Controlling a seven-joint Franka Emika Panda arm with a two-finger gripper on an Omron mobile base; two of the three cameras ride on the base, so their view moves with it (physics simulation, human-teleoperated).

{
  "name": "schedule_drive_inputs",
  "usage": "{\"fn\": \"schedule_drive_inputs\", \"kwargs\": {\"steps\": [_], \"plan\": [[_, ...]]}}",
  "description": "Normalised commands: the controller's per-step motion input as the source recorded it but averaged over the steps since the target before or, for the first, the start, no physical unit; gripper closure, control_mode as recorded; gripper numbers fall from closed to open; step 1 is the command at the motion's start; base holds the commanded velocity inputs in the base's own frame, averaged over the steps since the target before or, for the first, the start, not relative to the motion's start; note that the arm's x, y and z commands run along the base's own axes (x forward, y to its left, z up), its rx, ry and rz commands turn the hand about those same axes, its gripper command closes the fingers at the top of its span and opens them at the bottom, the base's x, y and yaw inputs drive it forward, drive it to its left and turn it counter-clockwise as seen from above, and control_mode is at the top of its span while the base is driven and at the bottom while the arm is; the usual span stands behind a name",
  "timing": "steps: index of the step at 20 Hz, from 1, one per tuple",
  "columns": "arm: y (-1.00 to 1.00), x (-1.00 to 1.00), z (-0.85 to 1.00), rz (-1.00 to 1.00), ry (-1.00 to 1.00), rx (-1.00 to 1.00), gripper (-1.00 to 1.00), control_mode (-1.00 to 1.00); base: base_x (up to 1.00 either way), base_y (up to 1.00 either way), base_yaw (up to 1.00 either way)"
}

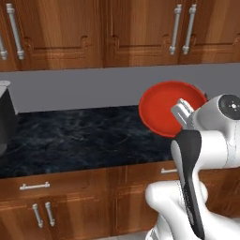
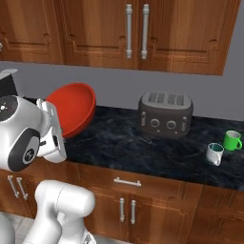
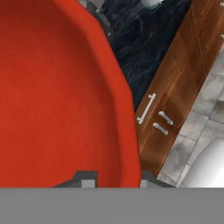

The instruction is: Clear the mugs and bowl far away from the sink.

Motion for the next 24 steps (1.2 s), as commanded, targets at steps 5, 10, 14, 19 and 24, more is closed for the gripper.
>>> {"fn": "schedule_drive_inputs", "kwargs": {"steps": [5,10,14,19,24], "plan": [[0.0,0.0,0.0,0.0,0.0,0.0,1.0,1.0,0.45,0.01,0.07],[0.0,0.0,0.0,0.0,0.0,0.0,1.0,1.0,0.02,-0.2,0.12],[0.0,0.0,0.0,0.0,0.0,0.0,1.0,1.0,0.04,-0.13,0.06],[0.0,0.0,0.0,0.0,0.0,0.0,1.0,1.0,0.3,-0.19,0.18],[0.0,0.0,0.0,0.0,0.0,0.0,1.0,1.0,0.43,0.0,0.07]]}}
